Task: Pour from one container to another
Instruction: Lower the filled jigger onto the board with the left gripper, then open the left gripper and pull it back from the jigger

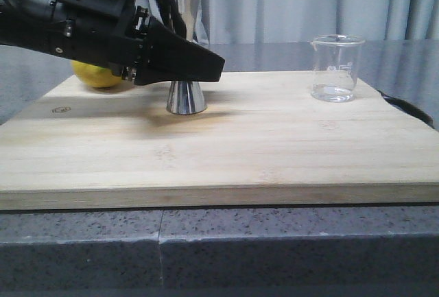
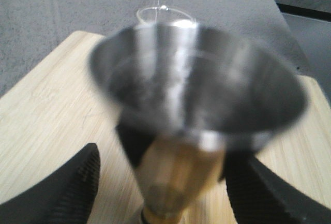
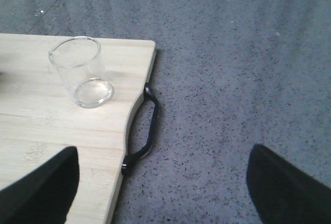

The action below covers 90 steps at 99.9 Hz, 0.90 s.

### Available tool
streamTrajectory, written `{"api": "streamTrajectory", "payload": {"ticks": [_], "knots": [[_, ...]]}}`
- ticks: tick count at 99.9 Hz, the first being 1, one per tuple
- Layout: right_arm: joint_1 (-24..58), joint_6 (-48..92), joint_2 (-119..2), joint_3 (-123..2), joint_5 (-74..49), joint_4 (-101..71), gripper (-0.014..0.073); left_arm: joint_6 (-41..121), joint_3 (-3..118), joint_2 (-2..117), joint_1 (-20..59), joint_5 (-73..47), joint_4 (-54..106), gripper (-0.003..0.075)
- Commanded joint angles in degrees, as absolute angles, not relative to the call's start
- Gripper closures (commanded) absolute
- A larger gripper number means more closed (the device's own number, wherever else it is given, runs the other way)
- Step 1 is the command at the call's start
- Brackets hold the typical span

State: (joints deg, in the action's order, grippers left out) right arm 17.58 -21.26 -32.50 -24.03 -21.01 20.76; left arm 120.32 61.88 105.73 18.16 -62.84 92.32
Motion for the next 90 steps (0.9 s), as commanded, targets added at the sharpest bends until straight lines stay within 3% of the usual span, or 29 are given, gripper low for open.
{"api": "streamTrajectory", "payload": {"ticks": [1,32,51,90], "knots": [[17.7,-21.2,-32.4,-25.5,-17.0,22.0,0.0019,117.8,63.1,101.4,18.1,-63.3,93.2,0.0232],[17.7,-21.2,-32.4,-25.5,-17.7,22.0,0.0019,101.7,63.1,89.8,18.1,-50.9,74.0,0.0232],[17.7,-21.2,-32.4,-26.4,-21.2,18.9,0.0019,80.9,66.2,82.3,18.1,-51.1,54.3,0.0233],[17.7,-18.7,-38.3,-42.3,-53.2,17.9,0.0019,50.3,74.3,69.3,18.1,-62.7,24.8,0.0236]]}}
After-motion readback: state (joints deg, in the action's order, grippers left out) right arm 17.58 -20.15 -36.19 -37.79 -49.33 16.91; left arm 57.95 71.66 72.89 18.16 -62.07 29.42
